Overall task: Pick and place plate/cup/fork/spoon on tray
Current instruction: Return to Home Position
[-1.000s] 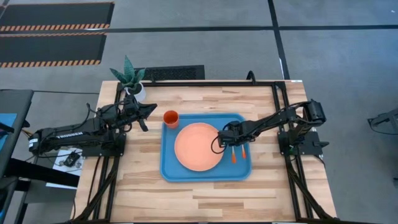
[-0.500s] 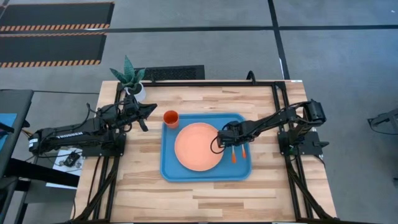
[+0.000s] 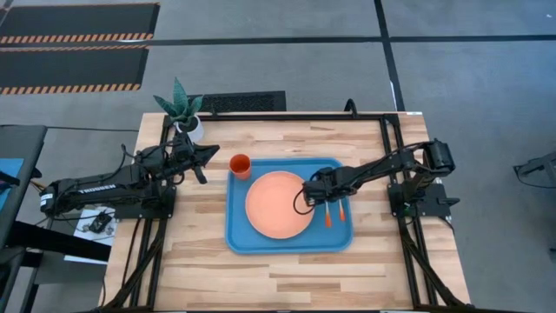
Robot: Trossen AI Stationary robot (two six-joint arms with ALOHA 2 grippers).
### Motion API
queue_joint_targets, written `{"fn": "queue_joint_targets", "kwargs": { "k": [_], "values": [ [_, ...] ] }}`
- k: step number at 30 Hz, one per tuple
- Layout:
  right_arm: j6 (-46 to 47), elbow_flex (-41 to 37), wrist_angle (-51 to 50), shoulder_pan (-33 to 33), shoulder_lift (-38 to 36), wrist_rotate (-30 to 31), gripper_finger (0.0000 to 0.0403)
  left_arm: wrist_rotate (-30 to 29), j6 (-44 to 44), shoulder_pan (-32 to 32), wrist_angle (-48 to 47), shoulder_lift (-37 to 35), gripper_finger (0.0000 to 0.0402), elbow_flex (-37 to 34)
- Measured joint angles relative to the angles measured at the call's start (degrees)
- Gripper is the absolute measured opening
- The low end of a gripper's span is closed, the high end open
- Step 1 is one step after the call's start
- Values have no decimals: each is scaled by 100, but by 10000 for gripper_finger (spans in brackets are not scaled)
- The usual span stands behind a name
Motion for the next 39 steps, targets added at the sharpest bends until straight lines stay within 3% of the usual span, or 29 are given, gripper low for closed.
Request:
{"fn": "queue_joint_targets", "kwargs": {
  "k": [19, 26, 32, 39],
  "values": [
    [-443, 490, -733, -4, -2, 159, 204, 0, -13, 0, -98, 0, 0, 0],
    [-1195, 778, -1167, -184, -2, 145, 192, 0, -13, 0, -98, 0, 0, 0],
    [-2648, 1100, -1240, -388, -88, 138, 150, 0, -13, 0, -164, 0, 0, 0],
    [-4296, 1160, -1121, -794, -764, 160, 59, 0, -15, 0, -222, 2, 0, 0]
  ]
}}
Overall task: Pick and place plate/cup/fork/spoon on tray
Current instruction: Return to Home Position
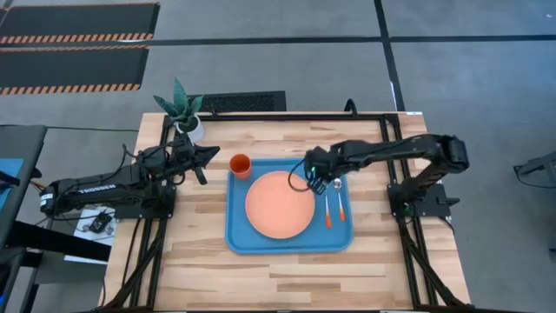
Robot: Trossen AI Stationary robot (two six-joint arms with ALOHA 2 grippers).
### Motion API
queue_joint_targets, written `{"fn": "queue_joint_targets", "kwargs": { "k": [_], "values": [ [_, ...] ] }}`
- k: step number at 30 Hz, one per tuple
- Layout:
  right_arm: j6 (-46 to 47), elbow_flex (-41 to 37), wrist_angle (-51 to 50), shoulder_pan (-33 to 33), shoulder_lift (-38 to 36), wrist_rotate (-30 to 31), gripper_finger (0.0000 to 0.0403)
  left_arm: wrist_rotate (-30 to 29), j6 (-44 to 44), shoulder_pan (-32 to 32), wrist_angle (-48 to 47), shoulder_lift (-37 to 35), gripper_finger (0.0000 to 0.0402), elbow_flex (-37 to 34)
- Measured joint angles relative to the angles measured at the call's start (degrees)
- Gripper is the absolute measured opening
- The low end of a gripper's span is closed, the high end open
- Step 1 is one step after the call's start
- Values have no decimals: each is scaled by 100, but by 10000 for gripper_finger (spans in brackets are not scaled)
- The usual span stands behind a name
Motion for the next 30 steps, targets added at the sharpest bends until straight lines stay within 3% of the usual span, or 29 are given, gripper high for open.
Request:
{"fn": "queue_joint_targets", "kwargs": {
  "k": [4, 13, 19, 30],
  "values": [
    [-909, -49, 323, -342, -380, 1, 11, 0, 16, 0, 0, -1, 0, 0],
    [-2713, -1162, 2296, -1339, -624, -1034, 10, 1, 15, 0, 17, -2, 0, 0],
    [-3146, -1854, 3793, -2010, -621, -1197, 10, 1, -4, 64, -11, 0, 0, 0],
    [-3698, -2491, 4179, -2664, -164, -1040, 10, -5, -4, 115, -105, -2, 0, -2]
  ]
}}
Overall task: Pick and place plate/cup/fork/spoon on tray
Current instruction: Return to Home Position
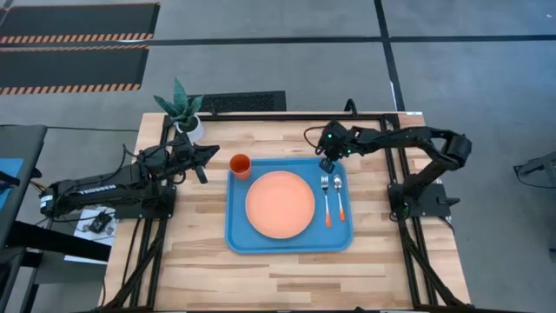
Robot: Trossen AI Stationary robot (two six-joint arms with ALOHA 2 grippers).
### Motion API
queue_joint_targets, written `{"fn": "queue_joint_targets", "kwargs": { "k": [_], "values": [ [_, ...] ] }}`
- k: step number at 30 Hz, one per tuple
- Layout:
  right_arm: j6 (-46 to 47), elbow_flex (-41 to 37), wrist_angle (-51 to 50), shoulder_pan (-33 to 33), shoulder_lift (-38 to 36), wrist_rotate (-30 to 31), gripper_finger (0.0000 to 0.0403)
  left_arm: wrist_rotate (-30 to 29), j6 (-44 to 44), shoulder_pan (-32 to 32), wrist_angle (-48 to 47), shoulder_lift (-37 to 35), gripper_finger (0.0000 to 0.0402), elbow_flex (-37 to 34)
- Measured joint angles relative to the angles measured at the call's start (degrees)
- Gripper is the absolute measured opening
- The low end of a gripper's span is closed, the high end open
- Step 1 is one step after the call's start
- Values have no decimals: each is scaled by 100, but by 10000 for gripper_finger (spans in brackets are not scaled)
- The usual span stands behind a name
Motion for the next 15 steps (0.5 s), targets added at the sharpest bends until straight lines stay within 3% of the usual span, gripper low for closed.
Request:
{"fn": "queue_joint_targets", "kwargs": {
  "k": [15],
  "values": [
    [4, 1, -46, 61, 154, -61, 10, -41, 1, 6, -52, 1, 0, -2]
  ]
}}
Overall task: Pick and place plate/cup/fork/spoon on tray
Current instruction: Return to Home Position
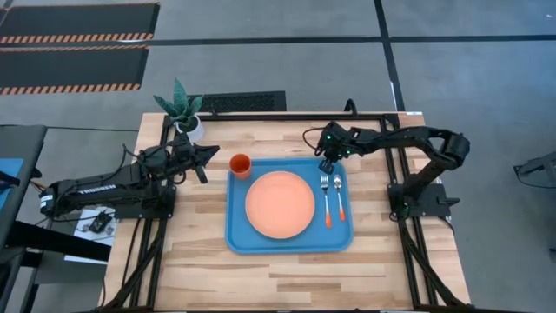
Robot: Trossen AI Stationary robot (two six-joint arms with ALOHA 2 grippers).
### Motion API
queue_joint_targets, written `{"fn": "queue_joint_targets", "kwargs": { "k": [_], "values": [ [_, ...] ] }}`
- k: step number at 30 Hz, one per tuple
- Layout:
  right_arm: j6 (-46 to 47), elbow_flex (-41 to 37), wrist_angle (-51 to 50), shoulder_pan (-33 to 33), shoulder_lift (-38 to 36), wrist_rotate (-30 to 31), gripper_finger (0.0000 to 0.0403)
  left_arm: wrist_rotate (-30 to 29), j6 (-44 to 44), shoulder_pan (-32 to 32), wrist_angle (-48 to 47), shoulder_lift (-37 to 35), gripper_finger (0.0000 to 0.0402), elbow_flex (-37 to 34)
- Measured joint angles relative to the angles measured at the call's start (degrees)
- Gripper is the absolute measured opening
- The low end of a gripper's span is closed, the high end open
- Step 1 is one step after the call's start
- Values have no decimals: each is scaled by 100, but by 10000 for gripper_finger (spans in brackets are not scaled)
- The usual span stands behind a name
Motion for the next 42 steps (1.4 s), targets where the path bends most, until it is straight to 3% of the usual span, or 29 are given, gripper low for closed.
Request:
{"fn": "queue_joint_targets", "kwargs": {
  "k": [8, 16, 19, 24, 28, 35, 42],
  "values": [
    [24, 0, -27, -4, -78, 25, 19, 58, 109, 0, -29, -1, 0, 0],
    [-126, 2, 14, 12, -980, 28, 10, 136, 312, 0, -104, -1, 0, -11],
    [-251, -73, 469, 157, -1327, 14, 9, 373, 410, 0, 261, -38, 0, -249],
    [-382, -787, 2129, 487, -1872, -556, 9, 797, 405, 0, 990, -228, 0, -738],
    [-399, -1370, 3094, 788, -2364, -902, 9, 985, 454, 0, 844, -427, 0, -782],
    [-402, -2024, 3451, 1358, -3322, -1146, 9, 986, 670, 0, 490, -591, 0, -782],
    [-269, -2825, 4081, 1469, -4215, -1335, 8, 1101, 881, 0, 462, -592, 0, -782]
  ]
}}
